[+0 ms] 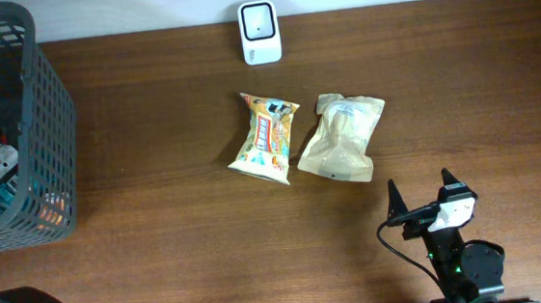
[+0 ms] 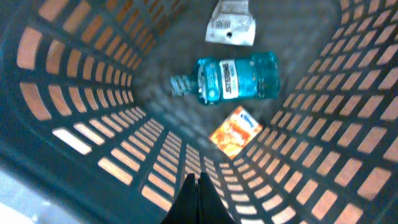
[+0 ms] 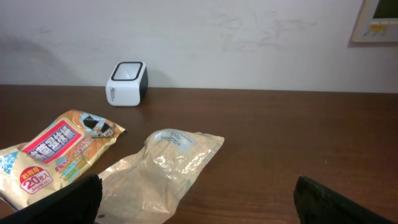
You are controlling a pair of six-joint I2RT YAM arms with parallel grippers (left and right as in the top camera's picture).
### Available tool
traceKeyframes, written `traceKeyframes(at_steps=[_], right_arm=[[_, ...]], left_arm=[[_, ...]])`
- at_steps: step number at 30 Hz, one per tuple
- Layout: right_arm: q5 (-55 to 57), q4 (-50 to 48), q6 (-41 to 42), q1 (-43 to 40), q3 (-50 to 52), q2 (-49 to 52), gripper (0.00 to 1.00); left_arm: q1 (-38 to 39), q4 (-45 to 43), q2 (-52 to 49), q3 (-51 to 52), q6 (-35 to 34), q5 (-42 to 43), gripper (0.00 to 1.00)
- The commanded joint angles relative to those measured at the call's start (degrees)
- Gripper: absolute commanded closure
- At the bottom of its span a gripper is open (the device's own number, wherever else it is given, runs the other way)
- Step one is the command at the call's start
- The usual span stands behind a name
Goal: Scan the item barcode
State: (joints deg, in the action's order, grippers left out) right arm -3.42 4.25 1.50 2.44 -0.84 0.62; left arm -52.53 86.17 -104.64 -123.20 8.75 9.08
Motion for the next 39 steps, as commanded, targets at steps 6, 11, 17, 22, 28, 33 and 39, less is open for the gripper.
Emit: traceKeyframes(at_steps=[6, 11, 17, 22, 28, 33, 39], right_arm=[[0.7, 0.02, 0.24, -0.26, 0.52, -0.42, 0.02], [0.7, 0.02, 0.24, -0.26, 0.52, -0.42, 0.02], [0.7, 0.02, 0.24, -0.26, 0.52, -0.42, 0.02], [0.68, 0.02, 0.24, -0.26, 0.52, -0.42, 0.02], [0.68, 0.02, 0.24, -0.26, 0.52, -0.42, 0.02], [0.7, 0.02, 0.24, -0.26, 0.52, -0.42, 0.02], [0.68, 0.02, 0.24, -0.26, 0.52, -0.42, 0.02]], left_arm=[[-0.42, 3.06, -0.66, 3.61, -0.74, -7.43, 1.0], [-0.42, 3.04, -0.66, 8.04, -1.01, -8.85, 1.0], [-0.52, 3.87, -0.55, 8.02, -4.9, -16.02, 1.0], [-0.5, 2.89, -0.55, 8.02, -5.51, -15.21, 1.0], [-0.11, -4.94, -0.52, 7.98, -2.4, -3.15, 1.0], [2.38, -13.84, -0.55, 7.98, -2.43, -1.57, 0.44], [6.51, -22.99, -0.68, 8.0, -2.4, 5.77, 0.01]])
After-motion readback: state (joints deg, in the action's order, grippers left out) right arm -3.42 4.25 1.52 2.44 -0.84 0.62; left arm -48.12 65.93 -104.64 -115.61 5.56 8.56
